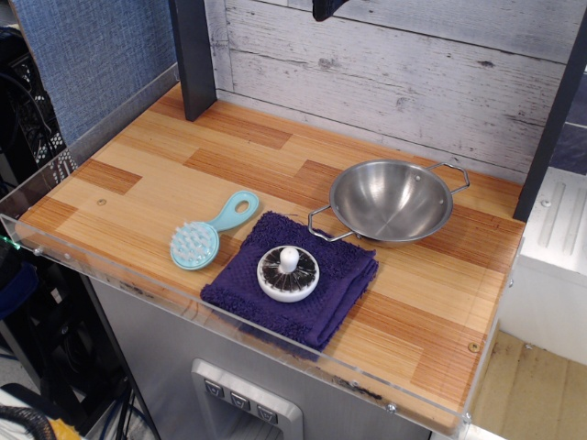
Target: Put the scrubber to the right of the cloth.
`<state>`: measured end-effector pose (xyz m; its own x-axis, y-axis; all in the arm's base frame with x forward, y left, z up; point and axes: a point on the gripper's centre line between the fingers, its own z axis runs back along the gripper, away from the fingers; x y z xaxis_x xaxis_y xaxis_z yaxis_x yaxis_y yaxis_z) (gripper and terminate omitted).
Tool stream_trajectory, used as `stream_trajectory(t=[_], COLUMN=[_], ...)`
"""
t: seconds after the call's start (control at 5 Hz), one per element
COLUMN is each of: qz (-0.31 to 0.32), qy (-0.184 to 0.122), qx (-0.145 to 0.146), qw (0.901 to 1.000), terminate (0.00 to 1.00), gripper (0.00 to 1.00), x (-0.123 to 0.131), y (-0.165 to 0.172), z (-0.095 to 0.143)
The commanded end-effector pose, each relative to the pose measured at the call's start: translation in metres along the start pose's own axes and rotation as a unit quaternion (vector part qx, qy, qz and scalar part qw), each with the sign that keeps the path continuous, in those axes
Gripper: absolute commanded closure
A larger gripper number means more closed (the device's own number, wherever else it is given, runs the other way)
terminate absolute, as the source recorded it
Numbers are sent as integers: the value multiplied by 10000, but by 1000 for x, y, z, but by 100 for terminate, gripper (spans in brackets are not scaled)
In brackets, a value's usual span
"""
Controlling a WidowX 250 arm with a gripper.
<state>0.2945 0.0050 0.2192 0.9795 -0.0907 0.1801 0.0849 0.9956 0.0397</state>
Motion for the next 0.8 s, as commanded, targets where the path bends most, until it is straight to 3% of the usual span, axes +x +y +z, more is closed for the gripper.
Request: stream_trajectory(t=[0.0, 0.4, 0.6], qz=[0, -11, -315], qy=[0, -181, -305], qx=[0, 115, 93], qw=[10000, 9998, 9990], terminate=[0, 0, 0], gripper=[0, 0, 0], x=[0, -18, -33], y=[0, 25, 51], z=[0, -14, -42])
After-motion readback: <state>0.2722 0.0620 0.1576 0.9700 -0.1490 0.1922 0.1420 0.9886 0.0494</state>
